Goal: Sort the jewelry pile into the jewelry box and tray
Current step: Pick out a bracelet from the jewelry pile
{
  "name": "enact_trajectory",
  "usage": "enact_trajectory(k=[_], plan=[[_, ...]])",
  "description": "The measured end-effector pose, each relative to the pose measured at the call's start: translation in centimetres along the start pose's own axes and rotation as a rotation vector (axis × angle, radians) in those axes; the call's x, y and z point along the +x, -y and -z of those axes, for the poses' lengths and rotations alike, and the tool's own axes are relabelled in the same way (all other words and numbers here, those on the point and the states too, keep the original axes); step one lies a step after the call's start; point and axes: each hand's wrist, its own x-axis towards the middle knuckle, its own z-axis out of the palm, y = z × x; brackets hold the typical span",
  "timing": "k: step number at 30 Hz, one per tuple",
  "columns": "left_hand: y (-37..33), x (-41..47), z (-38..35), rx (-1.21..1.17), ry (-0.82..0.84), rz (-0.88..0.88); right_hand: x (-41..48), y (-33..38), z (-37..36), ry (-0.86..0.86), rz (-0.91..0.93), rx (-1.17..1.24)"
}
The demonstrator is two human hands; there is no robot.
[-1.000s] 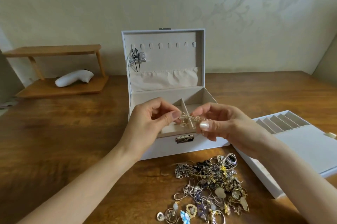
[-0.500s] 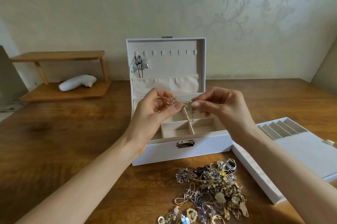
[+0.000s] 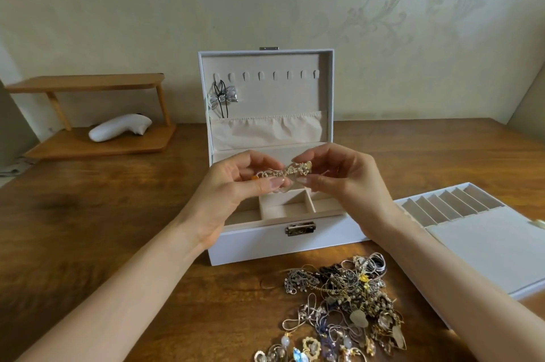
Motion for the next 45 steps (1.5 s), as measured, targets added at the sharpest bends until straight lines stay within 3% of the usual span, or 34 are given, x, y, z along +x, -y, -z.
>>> enact_trajectory(k=[5, 10, 15, 19, 25, 30, 33, 36, 40, 45], plan=[[-0.7, -0.5, 0.1, 0.272, 0.007, -0.123, -0.1, 0.9, 1.2, 0.134, 0.008, 0.055], [-0.7, -0.7, 0.4, 0.584, -0.006, -0.225, -0.2, 1.0, 0.8, 0.248, 0.180, -0.341], [-0.1, -0.5, 0.1, 0.723, 0.005, -0.249, -0.2, 0.4, 0.4, 0.249, 0.158, -0.436], [-0.2, -0.4, 0.5, 0.704, 0.038, -0.242, 0.0, 0.3, 0.5, 0.308, 0.123, -0.418], [-0.7, -0.2, 0.9, 0.648, 0.130, -0.164, 0.2, 0.0, 1.8, 0.458, -0.018, -0.114], [-0.1, -0.2, 0.3, 0.323, -0.052, 0.003, -0.1, 0.0, 1.3, 0.312, 0.177, -0.124], [-0.1, -0.3, -0.2, 0.157, -0.182, 0.007, -0.5, -0.1, 0.7, 0.238, 0.369, -0.369], [-0.3, -0.2, 0.2, 0.047, -0.182, -0.007, -0.9, 0.2, 0.3, 0.245, 0.514, -0.528], [-0.4, -0.1, 0.9, 0.113, -0.057, -0.057, 0.1, 0.9, 0.6, 0.012, 0.299, -0.297], [-0.3, -0.3, 0.4, 0.156, -0.015, -0.105, 0.8, 0.8, 0.3, 0.022, 0.103, -0.146]])
